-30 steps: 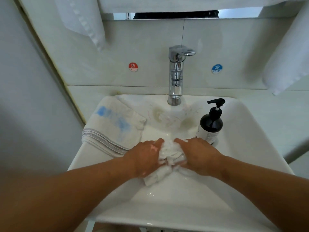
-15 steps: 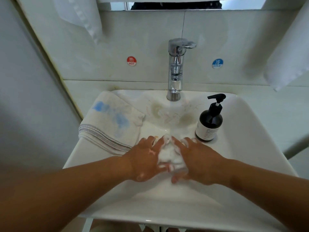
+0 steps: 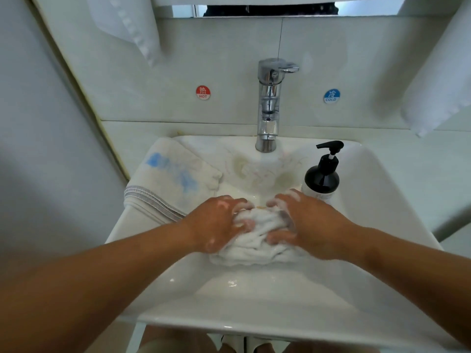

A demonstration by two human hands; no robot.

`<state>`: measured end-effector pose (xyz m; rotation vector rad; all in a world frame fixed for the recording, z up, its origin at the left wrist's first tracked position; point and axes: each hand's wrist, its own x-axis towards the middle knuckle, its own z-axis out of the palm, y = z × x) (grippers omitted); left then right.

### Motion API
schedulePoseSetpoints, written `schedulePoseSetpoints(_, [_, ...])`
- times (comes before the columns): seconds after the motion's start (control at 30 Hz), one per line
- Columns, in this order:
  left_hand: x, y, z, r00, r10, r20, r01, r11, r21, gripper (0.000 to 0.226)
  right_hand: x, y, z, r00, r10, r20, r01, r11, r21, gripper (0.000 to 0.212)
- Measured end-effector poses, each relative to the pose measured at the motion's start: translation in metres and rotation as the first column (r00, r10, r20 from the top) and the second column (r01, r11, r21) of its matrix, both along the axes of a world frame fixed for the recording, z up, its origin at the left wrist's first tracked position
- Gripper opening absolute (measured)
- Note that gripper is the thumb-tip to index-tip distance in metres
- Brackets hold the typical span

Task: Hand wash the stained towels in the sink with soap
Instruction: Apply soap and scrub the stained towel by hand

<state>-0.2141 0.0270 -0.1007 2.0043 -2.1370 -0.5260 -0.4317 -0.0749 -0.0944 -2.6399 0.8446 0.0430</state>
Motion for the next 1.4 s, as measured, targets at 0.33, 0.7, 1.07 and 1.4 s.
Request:
schedulePoseSetpoints(0.33, [-0.022, -0.002, -0.03, 0.98, -0.009, 0.201, -0.008, 0.997, 0.081, 0.076, 0.004, 0.005, -0.027, 0.987, 0.063, -0.147, -0.088, 0.982, -0.168, 0.086])
schedulePoseSetpoints(0.7, [-0.008, -0.002, 0.0, 0.998, -0.057, 0.023, 0.057, 0.998, 0.027, 0.06, -0.01, 0.003, -0.019, 0.999, -0.027, 0.023, 0.026, 0.999, 0.033, 0.072])
schedulePoseSetpoints(1.07, [-0.021, 0.0, -0.022, 0.954, -0.101, 0.281, 0.075, 0.992, 0.104, 0.073, 0.007, 0.003, -0.022, 0.979, 0.084, -0.184, -0.131, 0.957, -0.258, 0.077])
schedulePoseSetpoints(1.4, [-0.002, -0.019, 0.009, 0.998, 0.025, 0.054, -0.028, 0.998, 0.058, 0.046, -0.004, -0.008, -0.012, 0.994, -0.091, 0.059, 0.091, 0.996, 0.008, 0.079])
